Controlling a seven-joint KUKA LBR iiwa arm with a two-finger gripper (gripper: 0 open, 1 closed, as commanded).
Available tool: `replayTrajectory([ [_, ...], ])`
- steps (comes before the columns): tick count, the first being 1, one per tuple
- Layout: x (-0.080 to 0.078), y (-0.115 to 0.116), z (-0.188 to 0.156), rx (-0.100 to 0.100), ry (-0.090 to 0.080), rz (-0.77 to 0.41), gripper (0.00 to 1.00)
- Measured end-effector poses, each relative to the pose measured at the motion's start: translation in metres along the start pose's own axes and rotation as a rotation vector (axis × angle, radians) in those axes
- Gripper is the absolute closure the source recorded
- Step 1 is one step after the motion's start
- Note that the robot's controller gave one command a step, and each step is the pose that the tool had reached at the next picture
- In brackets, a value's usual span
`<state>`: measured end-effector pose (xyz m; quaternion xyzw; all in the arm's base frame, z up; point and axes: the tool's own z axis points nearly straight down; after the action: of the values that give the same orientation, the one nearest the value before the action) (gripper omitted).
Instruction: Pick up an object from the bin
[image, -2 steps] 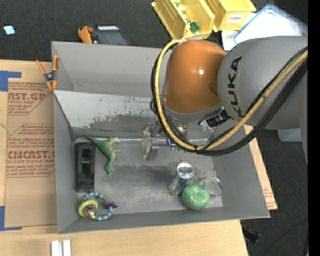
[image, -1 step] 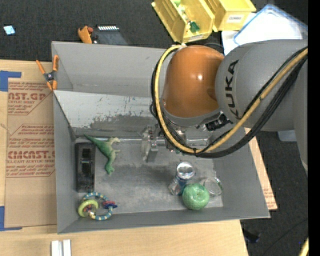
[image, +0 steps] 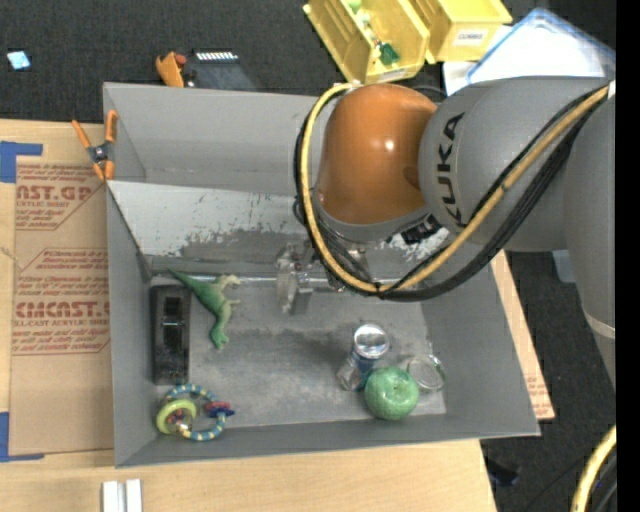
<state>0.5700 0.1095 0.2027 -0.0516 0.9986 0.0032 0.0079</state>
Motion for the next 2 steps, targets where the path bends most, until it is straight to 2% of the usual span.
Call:
replayTrajectory([
  [1, 0.027, 0.017, 0.015, -0.001, -0.001, 0.088, 1.00],
  [2, 0.016, 0.017, 0.055, -0.001, -0.008, 0.046, 1.00],
])
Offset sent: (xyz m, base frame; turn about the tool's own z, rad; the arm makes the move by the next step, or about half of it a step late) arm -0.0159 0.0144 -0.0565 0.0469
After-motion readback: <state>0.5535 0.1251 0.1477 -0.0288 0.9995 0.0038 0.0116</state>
